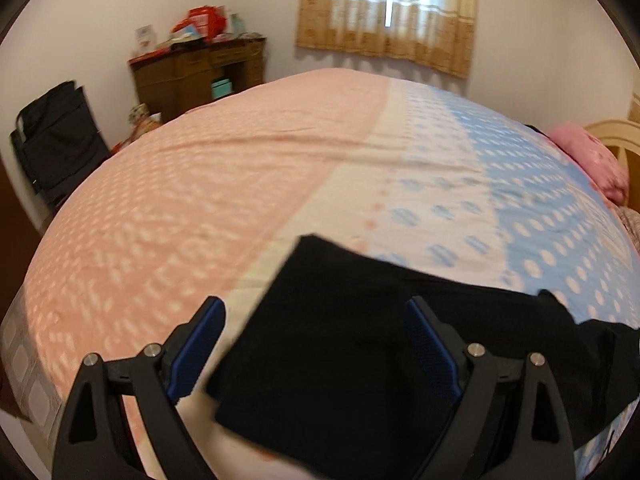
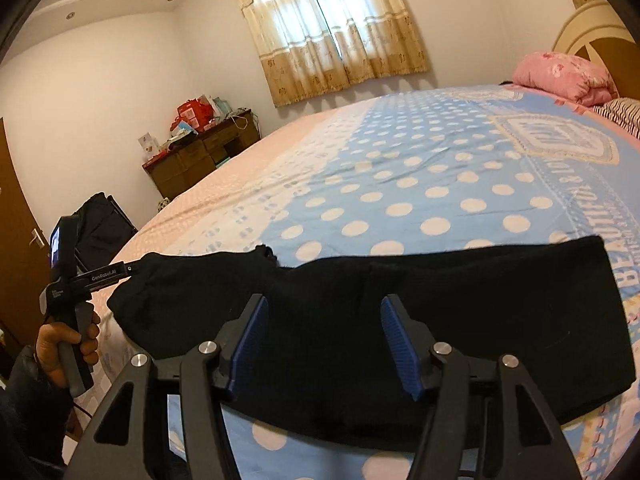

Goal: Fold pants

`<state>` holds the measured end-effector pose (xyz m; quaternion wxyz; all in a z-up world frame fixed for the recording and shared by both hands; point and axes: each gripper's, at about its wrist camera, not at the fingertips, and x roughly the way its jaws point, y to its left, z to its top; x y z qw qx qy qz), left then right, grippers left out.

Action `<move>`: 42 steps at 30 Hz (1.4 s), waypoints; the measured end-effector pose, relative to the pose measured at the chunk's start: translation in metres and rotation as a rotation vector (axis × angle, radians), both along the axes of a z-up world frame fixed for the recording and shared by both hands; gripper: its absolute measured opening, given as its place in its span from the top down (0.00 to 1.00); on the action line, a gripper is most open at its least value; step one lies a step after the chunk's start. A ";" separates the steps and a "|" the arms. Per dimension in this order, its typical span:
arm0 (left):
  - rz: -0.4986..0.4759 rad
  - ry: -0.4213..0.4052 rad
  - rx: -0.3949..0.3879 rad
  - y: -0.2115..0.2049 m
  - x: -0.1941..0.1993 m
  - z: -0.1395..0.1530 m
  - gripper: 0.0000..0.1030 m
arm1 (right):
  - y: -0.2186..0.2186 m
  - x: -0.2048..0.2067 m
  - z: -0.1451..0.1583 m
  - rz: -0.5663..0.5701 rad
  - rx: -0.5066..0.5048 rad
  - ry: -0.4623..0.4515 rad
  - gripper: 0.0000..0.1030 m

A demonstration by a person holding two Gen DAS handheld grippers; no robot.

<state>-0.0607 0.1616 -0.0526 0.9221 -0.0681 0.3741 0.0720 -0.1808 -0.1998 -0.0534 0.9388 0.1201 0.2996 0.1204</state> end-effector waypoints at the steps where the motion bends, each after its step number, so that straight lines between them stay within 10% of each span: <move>1: 0.010 0.006 -0.009 0.005 0.001 -0.003 0.10 | -0.001 0.000 0.001 -0.003 0.004 0.001 0.41; 6: 0.007 0.016 -0.171 0.019 0.002 -0.020 0.15 | -0.001 -0.005 0.008 -0.013 0.005 -0.018 0.41; 16: 0.014 -0.022 -0.298 0.041 -0.012 -0.023 0.72 | -0.002 -0.007 0.011 -0.024 0.036 -0.013 0.41; 25: -0.012 -0.056 -0.271 0.022 -0.012 0.000 0.83 | -0.053 -0.035 0.030 -0.193 0.049 -0.068 0.41; 42: -0.714 -0.191 -0.244 -0.254 -0.030 0.074 0.83 | -0.159 -0.076 0.035 -0.467 0.058 -0.064 0.41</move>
